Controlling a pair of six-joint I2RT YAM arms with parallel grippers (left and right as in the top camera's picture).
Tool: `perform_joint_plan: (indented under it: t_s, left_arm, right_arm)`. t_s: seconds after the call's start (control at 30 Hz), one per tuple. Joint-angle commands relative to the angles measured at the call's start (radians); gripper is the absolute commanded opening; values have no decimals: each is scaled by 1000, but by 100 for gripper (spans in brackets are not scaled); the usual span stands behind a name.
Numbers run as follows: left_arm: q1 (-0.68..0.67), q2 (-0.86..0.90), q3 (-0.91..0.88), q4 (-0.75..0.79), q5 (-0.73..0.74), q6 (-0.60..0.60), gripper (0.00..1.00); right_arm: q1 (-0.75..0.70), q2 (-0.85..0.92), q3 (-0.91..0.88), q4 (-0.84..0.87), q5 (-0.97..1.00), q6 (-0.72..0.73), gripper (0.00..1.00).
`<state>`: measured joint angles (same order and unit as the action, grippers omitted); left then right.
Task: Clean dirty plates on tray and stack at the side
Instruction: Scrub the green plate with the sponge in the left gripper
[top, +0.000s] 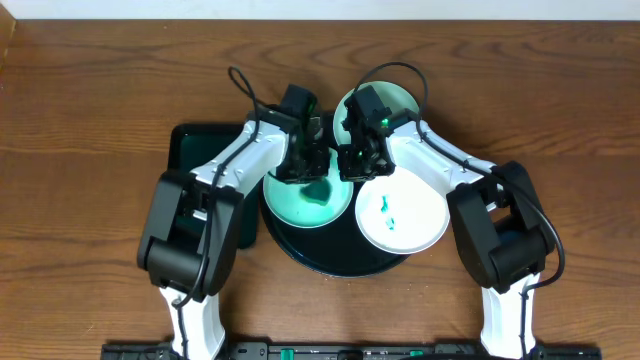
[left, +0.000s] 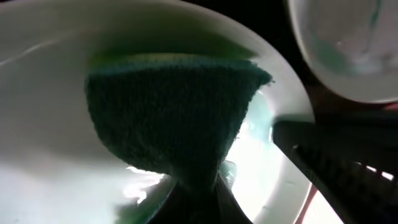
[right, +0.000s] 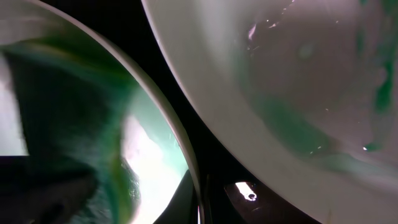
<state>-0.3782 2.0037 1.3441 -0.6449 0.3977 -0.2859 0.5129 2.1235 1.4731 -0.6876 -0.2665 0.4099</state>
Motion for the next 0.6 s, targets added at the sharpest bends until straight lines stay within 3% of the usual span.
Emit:
perform_joint_plan:
  t_s: [0.0,0.17,0.3,0.43,0.57]
  left_arm:
    - [-12,27,-14,21,-45,-10,7]
    - [3,27,-14,-47,-471,-283,7]
    - [8,27,-13,-136,-653,-391,7]
    - [-2,27,-13,-185,-564,-368,7]
    - [-20,27,-13,-188,-248,-193,7]
  right_arm:
    - [11,42,-17,3,0,8,1]
    - [10,42,-17,4,0,8,1]
    - [10,42,-17,4,0,8,1]
    - [10,42,-17,9,0,8,1]
    - [10,42,-17,7,0,8,1]
